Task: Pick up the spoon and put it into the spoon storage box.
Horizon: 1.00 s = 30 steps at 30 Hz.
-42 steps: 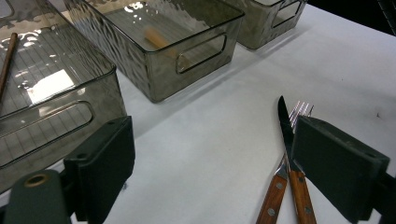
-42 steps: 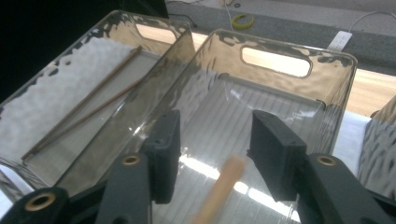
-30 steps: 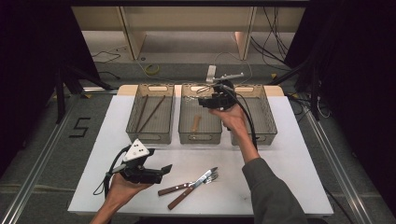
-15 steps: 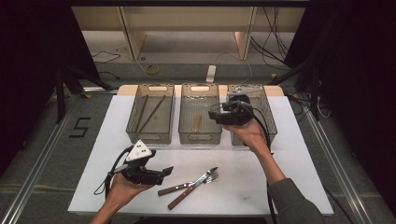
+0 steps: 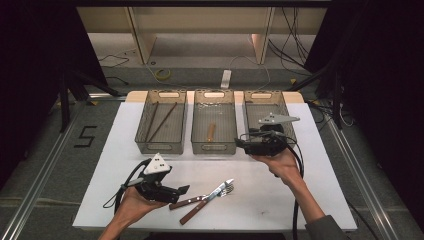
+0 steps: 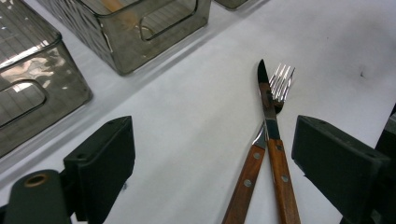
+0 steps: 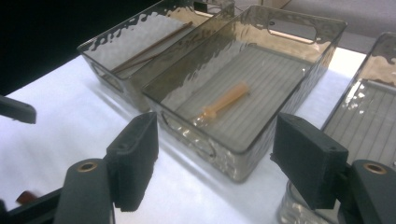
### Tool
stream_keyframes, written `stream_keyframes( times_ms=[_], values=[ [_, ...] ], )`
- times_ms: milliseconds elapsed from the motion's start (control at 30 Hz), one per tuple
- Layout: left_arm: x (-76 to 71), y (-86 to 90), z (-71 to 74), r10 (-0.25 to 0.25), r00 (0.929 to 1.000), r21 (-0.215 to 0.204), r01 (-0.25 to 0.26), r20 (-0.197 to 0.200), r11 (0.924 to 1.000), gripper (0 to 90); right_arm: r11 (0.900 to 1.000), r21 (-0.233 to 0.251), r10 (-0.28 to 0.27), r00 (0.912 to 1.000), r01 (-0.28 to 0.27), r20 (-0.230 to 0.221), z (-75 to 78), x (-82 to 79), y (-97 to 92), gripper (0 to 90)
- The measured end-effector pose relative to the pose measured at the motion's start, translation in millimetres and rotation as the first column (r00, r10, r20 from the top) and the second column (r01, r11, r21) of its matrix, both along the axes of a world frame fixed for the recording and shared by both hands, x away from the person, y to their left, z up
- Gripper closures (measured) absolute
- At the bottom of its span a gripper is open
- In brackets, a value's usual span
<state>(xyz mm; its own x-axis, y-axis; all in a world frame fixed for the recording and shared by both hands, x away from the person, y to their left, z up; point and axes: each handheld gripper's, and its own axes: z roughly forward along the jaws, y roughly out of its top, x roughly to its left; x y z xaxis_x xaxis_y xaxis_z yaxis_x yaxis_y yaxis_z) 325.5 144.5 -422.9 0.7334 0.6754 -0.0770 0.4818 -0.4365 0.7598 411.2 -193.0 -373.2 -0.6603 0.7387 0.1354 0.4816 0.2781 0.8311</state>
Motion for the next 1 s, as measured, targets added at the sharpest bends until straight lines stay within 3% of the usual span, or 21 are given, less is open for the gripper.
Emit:
stream_keyframes(
  times_ms=[433, 1000],
  values=[
    [-2.2, -7.5, -2.4, -0.025, 0.9984, 0.049, 0.027, -0.051, 0.9984, 13.0, 0.9991, 0.043, -0.002, 1.0000, 0.002, 0.003, -19.2, -30.3, -22.7, 31.4],
    [-4.7, -13.7, -2.4, -0.029, 0.9959, 0.071, 0.035, -0.086, 0.9969, 13.0, 0.9935, 0.113, -0.020, 0.9995, 0.017, 0.023, -37.7, -63.8, -40.0, 29.4]
  ],
)
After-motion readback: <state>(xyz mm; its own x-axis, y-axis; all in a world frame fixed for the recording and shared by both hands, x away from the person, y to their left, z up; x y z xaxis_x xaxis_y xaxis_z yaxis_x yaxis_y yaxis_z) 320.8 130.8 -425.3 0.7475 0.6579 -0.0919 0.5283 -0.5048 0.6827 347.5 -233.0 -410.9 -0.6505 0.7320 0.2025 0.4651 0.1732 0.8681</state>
